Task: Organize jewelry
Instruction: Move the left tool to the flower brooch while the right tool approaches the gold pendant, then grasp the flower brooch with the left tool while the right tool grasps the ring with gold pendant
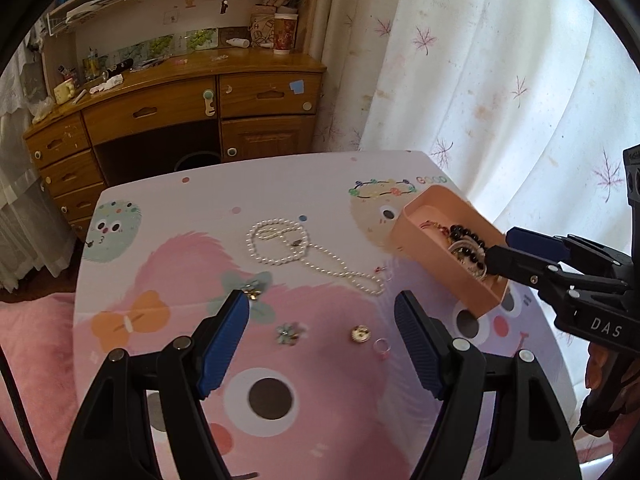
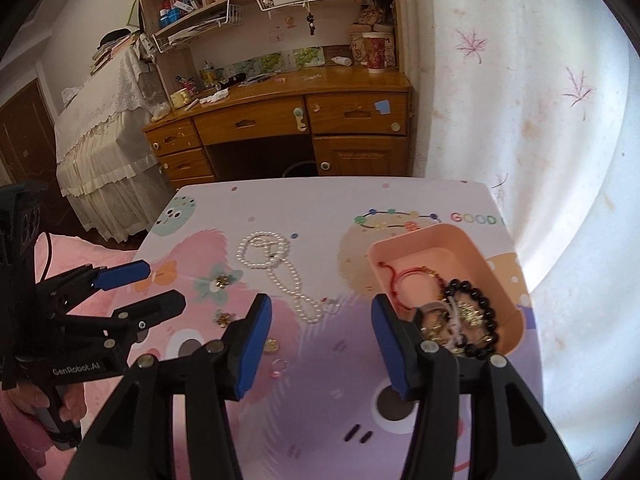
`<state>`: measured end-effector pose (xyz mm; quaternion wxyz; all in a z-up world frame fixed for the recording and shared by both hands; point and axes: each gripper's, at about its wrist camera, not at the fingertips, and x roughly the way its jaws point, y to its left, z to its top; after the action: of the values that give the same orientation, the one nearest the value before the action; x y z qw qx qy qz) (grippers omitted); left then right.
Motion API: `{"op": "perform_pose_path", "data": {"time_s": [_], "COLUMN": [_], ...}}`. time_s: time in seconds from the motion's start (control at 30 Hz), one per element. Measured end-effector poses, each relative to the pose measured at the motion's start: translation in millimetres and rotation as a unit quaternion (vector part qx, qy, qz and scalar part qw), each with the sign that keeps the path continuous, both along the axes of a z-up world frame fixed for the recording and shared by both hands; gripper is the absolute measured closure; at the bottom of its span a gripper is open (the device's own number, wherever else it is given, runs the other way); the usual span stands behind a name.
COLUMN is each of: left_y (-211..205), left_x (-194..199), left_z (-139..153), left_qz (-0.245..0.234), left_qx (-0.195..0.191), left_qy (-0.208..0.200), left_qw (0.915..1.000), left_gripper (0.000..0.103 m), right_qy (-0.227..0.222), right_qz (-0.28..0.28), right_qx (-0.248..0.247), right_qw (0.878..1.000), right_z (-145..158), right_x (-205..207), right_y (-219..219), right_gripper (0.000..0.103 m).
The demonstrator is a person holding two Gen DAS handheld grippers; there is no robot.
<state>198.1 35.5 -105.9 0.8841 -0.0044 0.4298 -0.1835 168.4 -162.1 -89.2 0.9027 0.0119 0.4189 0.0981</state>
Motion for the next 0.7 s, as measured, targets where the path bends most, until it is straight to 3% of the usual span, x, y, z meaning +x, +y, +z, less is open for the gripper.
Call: {"op": "perform_pose_path", "data": {"time_s": [0.33,0.7], "left_y": [12,-7], "left_x": [23,41], "left_z": [-8,-61], "left_qz": [-0.080,-0.151], "left_qx": [0.046,0.100], "left_qy": [0.007,0.023], "left_qw": [0.9957,0.9832], "left_gripper": [0.029,0.029], "right_qy": [0.042,0.047], "right_qz": [-0.002,0.015], "right_qx": [-0.007,-0.055], "right_qw": [0.999,0.997], "right_z": [-55,-106], "right_x": [-8,-24], "right_y": [28,60], "right_gripper": [0.051,0.051]}}
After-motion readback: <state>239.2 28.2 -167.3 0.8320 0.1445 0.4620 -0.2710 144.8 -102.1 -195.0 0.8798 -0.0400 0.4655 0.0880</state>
